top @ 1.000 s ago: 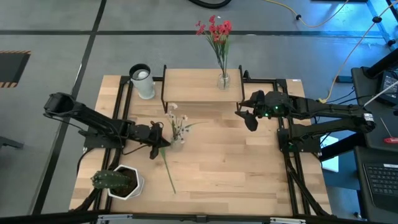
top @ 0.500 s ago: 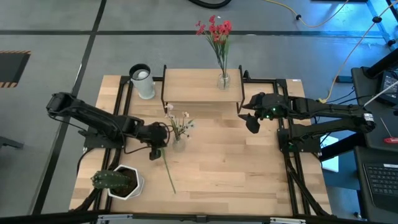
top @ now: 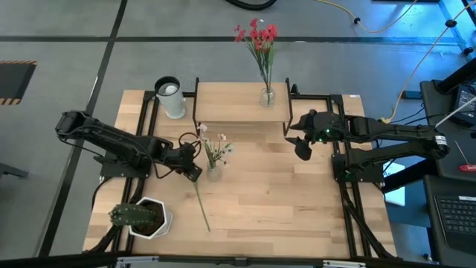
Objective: Pick and place flowers into a vace then onto a shelf
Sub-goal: Put the orange flower into the transparent vase
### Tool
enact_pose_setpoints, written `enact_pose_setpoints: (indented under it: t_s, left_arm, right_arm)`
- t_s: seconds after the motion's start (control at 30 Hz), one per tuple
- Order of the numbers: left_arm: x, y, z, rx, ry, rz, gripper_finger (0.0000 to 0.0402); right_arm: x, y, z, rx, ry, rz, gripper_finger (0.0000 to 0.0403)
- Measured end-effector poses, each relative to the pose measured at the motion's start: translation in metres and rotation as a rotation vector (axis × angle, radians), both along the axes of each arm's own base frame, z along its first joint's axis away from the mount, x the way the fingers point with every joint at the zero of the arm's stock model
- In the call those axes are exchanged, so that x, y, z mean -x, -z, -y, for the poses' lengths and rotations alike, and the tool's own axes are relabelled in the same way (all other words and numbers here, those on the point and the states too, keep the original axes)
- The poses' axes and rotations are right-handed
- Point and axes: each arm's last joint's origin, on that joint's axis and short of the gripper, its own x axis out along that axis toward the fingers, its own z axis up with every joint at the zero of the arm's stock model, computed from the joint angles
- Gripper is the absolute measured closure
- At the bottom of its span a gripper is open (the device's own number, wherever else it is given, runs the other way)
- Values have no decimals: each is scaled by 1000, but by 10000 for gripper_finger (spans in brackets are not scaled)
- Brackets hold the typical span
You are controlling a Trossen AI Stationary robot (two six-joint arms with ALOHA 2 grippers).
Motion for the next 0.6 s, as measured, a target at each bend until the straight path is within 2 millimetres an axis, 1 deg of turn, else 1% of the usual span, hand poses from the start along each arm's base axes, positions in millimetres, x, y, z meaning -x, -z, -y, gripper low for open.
enact_pose_setpoints:
  t_s: [0.1, 0.2, 0.37, 0.47, 0.6]
  left_arm:
    - [-1, -1, 0, -17, 12, 12, 398]
    - [-1, -1, -1, -89, 49, 18, 398]
    - [-1, -1, -1, -51, -5, 16, 394]
    - [-1, 0, 0, -13, -12, 10, 378]
    - [-2, -1, 0, 30, -77, 28, 342]
  right_arm:
    - [0, 0, 0, 29, -23, -10, 152]
    - [0, 0, 0, 40, -32, -14, 152]
    - [0, 0, 0, 44, -34, -15, 152]
    - [0, 0, 0, 60, -47, -21, 152]
    - [0, 0, 0, 72, -56, -25, 152]
